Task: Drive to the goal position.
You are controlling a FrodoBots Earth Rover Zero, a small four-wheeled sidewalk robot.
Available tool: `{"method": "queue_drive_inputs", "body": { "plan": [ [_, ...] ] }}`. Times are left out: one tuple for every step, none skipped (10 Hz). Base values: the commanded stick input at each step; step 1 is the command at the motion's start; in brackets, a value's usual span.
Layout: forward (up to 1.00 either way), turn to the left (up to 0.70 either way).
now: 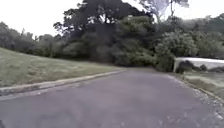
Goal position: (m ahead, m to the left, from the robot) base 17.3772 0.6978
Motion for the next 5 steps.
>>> {"method": "queue_drive_inputs", "body": {
  "plan": [
    [0.7,-0.17],
    [0.7,-0.17],
    [0.7,-0.18],
    [0.7,-0.19],
    [0.7,-0.19]
  ]
}}
